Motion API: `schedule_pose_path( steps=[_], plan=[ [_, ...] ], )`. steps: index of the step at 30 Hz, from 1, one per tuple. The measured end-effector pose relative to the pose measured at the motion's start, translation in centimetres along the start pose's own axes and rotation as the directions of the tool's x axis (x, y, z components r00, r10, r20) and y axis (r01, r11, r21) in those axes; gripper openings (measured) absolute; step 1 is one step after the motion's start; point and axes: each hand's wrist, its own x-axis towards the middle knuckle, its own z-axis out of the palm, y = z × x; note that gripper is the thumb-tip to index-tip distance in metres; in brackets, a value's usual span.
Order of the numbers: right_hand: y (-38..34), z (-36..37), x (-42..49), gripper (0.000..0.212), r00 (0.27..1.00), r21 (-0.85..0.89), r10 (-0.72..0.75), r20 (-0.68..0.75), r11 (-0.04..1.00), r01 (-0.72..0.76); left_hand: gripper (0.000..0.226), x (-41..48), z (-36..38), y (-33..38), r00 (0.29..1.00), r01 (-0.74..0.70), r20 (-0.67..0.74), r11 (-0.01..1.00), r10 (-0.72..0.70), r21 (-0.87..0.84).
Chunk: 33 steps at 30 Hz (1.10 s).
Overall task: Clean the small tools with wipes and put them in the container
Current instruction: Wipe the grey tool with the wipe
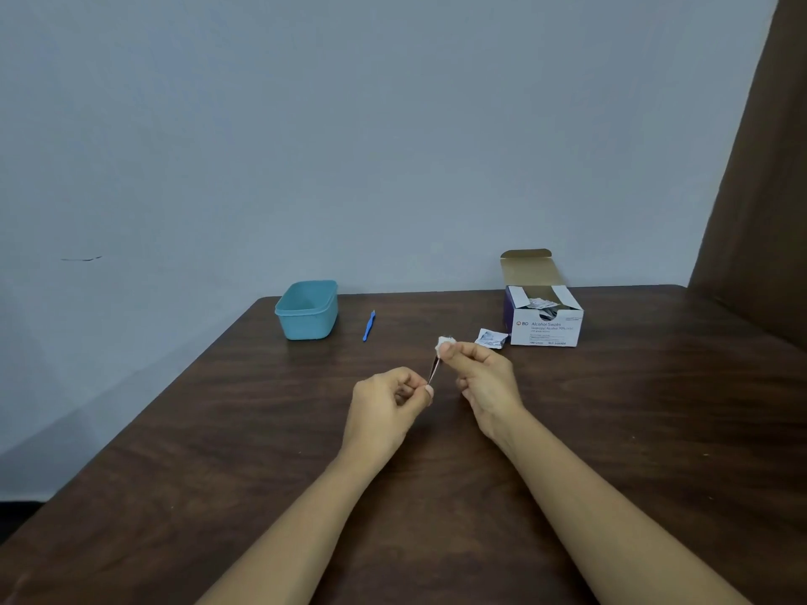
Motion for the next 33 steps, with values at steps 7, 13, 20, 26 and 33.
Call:
schedule_pose_path(
  steps=[7,13,20,26,33],
  plan=[
    [-0.1,0.1,0.0,0.019,0.995,-0.182,0.005,0.099,0.983,0.013,0.009,0.0,0.1,-0.1,0.999,-0.009,-0.044,0.996,0.013,0.086],
    [0.1,0.4,-0.4,0.014,0.973,-0.323,-0.071,0.218,0.936,0.141,0.009,0.1,-0.2,-0.2,0.998,-0.003,-0.061,0.997,0.007,0.074],
    [0.3,0.5,-0.2,0.013,0.965,-0.371,-0.045,0.259,0.918,0.142,0.006,0.1,-0.3,-0.2,0.997,0.010,-0.083,0.995,-0.002,0.104],
    [0.8,0.9,-0.2,0.018,0.980,-0.313,-0.104,0.171,0.937,0.154,0.007,0.3,-0.3,-0.1,0.997,-0.011,-0.068,0.989,0.021,0.146],
    [0.4,0.8,-0.6,0.018,0.988,-0.203,-0.140,0.069,0.967,0.151,0.008,0.5,0.0,0.2,0.998,0.008,-0.060,0.996,-0.002,0.093]
  ],
)
